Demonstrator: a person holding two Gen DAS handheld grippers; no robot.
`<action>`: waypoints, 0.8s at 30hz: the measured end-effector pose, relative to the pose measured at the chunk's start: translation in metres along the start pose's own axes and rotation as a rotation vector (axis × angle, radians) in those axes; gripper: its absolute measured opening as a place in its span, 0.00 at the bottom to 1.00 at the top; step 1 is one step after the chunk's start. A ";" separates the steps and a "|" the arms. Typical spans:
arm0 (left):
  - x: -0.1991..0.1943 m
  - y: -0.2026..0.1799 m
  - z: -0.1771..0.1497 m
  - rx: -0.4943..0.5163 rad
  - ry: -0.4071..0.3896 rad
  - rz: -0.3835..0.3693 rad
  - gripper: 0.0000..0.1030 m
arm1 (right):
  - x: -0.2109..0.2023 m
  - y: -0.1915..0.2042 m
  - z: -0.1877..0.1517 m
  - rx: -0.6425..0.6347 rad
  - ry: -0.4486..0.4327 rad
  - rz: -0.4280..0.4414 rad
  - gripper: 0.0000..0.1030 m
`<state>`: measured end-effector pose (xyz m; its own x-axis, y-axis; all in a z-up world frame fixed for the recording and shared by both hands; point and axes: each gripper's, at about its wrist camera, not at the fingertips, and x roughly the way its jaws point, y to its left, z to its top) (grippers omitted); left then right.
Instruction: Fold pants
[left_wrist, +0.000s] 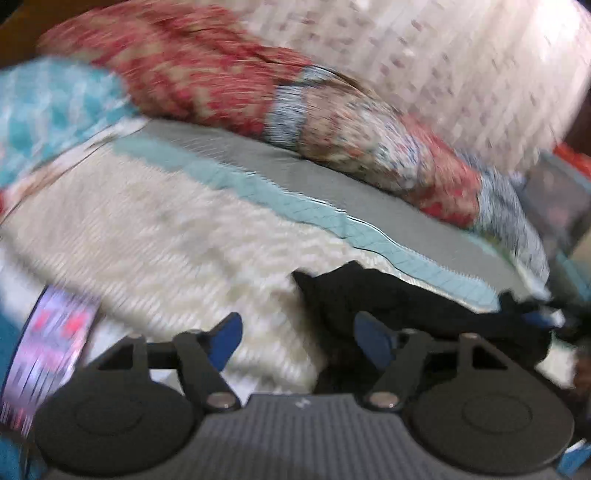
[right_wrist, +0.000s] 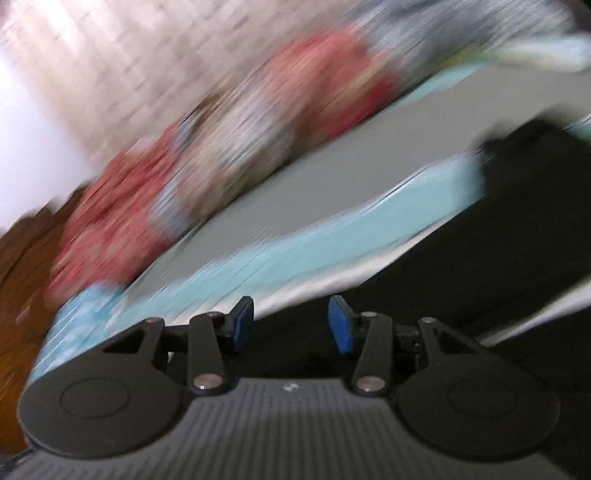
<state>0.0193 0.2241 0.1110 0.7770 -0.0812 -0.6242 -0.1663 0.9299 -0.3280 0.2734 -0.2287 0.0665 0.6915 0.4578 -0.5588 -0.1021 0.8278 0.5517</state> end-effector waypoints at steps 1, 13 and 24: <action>0.019 -0.016 0.008 0.059 0.009 -0.002 0.72 | -0.010 -0.013 0.017 -0.002 -0.056 -0.076 0.47; 0.157 -0.118 -0.007 0.632 0.118 0.155 0.81 | 0.121 -0.058 0.123 -0.522 0.181 -0.514 0.73; 0.157 -0.129 0.000 0.655 0.134 0.106 0.09 | 0.093 -0.084 0.140 -0.286 0.023 -0.407 0.08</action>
<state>0.1628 0.0913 0.0551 0.6881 0.0178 -0.7254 0.1980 0.9572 0.2112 0.4461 -0.3009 0.0549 0.7005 0.0832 -0.7088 -0.0212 0.9952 0.0959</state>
